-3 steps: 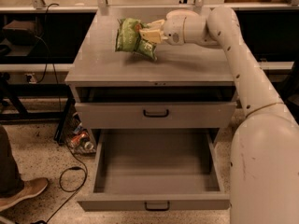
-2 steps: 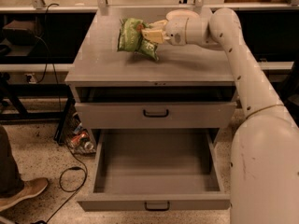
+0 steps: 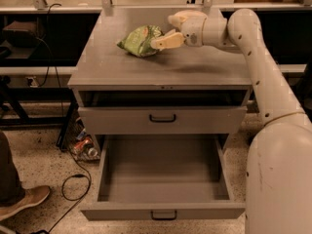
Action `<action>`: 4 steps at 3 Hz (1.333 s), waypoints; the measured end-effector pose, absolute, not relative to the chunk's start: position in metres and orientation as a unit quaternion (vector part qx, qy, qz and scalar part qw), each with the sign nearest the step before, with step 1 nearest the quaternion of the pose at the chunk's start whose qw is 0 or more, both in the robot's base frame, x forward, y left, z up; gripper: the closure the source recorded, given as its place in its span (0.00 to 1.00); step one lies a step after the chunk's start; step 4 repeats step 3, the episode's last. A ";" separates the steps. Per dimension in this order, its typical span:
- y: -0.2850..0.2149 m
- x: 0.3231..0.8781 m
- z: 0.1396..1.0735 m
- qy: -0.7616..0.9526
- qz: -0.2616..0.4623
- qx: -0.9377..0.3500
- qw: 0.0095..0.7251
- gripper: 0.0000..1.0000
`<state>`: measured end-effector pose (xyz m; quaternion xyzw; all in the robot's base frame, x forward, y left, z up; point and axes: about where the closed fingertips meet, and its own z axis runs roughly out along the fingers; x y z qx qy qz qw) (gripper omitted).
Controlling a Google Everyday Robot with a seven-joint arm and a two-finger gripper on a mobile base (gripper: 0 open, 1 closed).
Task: Pick green jalapeno chip bag from middle drawer and place on counter
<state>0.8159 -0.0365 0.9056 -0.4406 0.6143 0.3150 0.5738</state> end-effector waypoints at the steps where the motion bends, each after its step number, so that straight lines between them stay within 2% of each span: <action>1: -0.088 0.813 0.914 0.635 0.281 -0.418 0.586 0.00; 2: -0.168 0.804 0.922 0.665 0.233 -0.375 0.602 0.00; 3: -0.192 0.800 0.923 0.672 0.221 -0.362 0.607 0.00; 4: -0.192 0.800 0.923 0.672 0.221 -0.362 0.607 0.00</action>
Offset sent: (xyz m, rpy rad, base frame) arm -0.0376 -0.2576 0.0274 -0.0511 -0.0109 -0.4632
